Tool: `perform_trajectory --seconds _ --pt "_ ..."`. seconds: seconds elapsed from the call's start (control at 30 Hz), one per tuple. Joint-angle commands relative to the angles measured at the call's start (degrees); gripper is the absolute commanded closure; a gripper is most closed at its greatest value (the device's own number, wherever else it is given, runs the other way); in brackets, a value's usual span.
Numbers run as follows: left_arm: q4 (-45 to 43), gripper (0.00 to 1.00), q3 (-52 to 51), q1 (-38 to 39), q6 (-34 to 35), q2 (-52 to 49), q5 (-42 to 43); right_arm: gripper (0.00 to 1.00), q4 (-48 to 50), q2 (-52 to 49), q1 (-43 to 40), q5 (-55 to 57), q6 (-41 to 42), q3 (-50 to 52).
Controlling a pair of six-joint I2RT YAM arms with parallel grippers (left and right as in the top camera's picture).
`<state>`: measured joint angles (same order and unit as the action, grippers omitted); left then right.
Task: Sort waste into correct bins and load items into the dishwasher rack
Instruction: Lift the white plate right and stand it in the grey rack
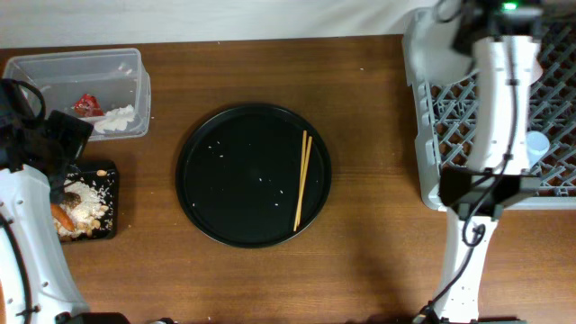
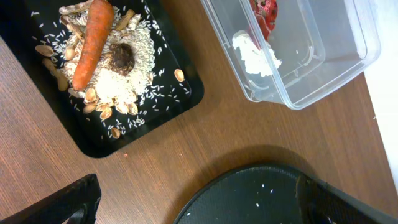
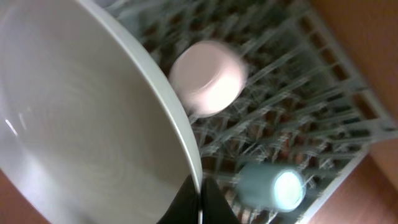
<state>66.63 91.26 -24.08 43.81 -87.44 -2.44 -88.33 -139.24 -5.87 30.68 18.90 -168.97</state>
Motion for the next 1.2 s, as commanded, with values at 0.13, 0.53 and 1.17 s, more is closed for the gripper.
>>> perform_trajectory --seconds 0.13,0.53,1.17 --pt "0.07 0.01 -0.17 -0.09 0.50 -0.07 -0.83 0.96 12.61 -0.31 -6.60 0.48 -9.86 -0.70" --pt "0.07 0.01 -0.17 -0.11 0.50 -0.07 -0.83 0.96 18.38 -8.39 -6.54 -0.70 -16.59 -0.70" --pt "0.07 0.01 -0.17 -0.11 0.50 -0.09 -0.83 0.96 18.71 -9.35 -6.97 1.57 -17.22 1.51"
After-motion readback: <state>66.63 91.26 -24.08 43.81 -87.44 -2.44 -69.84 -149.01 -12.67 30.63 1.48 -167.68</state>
